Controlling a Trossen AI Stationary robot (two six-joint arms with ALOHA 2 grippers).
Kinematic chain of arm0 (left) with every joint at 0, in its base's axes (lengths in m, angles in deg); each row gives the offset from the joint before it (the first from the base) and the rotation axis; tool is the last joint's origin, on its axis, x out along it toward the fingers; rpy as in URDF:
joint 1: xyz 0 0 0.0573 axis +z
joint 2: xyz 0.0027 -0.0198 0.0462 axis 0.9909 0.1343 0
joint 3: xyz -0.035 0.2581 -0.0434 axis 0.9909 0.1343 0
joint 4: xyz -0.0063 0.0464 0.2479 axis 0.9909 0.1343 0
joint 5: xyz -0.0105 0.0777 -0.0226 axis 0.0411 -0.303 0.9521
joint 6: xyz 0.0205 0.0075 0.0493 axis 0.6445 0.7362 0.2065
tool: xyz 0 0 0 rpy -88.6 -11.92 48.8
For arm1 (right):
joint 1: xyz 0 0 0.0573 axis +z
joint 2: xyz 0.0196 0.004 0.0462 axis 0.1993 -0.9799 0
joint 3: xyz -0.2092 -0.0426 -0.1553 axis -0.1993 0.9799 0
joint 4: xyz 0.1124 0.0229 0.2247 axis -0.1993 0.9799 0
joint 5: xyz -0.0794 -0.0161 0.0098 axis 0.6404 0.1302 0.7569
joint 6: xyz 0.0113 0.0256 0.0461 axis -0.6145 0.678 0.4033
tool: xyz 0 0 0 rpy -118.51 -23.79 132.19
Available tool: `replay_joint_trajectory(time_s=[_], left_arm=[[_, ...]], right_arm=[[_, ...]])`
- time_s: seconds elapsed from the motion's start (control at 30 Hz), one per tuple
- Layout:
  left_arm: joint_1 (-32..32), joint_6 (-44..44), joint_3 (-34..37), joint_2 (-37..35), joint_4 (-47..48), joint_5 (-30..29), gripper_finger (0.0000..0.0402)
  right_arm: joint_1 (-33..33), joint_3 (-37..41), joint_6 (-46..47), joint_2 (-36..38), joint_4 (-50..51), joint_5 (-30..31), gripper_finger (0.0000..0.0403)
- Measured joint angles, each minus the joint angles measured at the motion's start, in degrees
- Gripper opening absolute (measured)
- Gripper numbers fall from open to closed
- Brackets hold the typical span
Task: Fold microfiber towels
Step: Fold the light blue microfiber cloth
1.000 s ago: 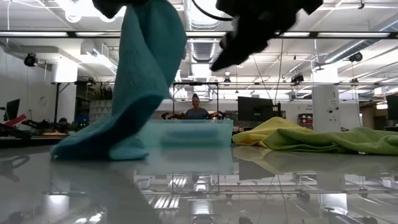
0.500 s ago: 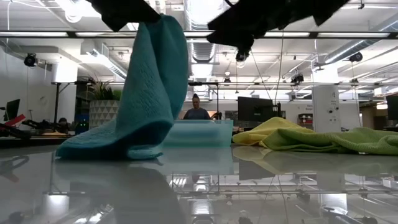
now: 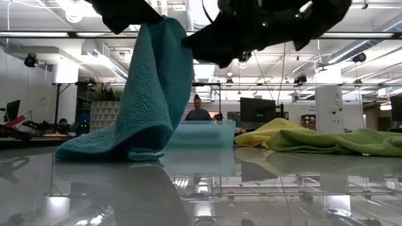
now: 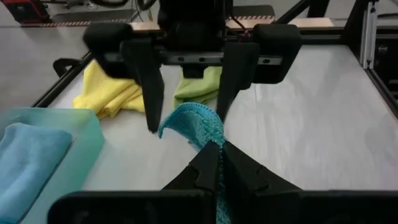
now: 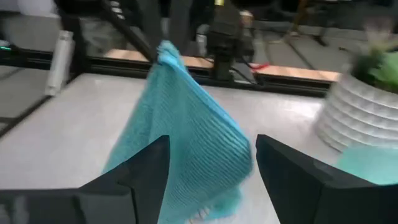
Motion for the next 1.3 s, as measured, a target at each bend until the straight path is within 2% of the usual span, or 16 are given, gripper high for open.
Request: replay_joint_trajectory(time_s=[0.1,0.2,0.27,0.4,0.43,0.53,0.7,0.9,1.0,1.13,1.3], left_arm=[[0.0,0.0,0.0,0.0,-0.6,0.0,0.0],[0.0,0.0,0.0,0.0,-0.7,0.0,0.0],[0.0,-0.1,0.0,0.0,-0.8,0.0,0.0],[0.0,0.0,0.1,0.0,-0.8,0.0,0.0],[0.0,0.0,0.1,-0.1,-1.0,0.0,0.0],[0.4,1.2,0.2,-0.6,-2.5,0.0,0.0],[0.6,7.1,0.2,-2.7,-4.0,0.0,0.0028],[1.8,13.4,0.0,-5.6,-5.3,-0.5,0.0096],[2.6,14.0,0.0,-5.7,-7.3,-0.6,0.0119],[2.9,15.4,1.0,-3.8,-10.4,-0.6,0.0138],[2.7,16.5,2.6,2.6,-15.3,-0.5,0.0144]], right_arm=[[-0.7,-2.1,0.5,-2.0,0.0,-7.3,0.0211],[-0.6,-3.1,-0.3,-3.1,0.2,-10.0,0.0177],[-0.5,-3.1,-1.2,-3.0,0.4,-10.2,0.0137],[-0.4,-3.0,-2.5,-0.7,2.2,-10.0,0.0032],[-0.3,-3.1,-2.8,0.3,2.7,-10.0,0.0023],[-0.2,-5.0,-3.2,3.8,8.2,-10.0,0.0011],[-0.2,-12.9,-4.6,8.2,28.0,-7.9,0.0009],[-0.1,-30.4,-3.8,7.6,58.8,6.1,0.0009],[-0.2,-39.0,-0.6,5.6,71.0,10.5,0.0009],[-0.8,-47.9,4.7,2.8,81.3,12.6,0.0009],[-2.3,-55.0,7.4,-0.3,85.7,15.2,0.0009]])
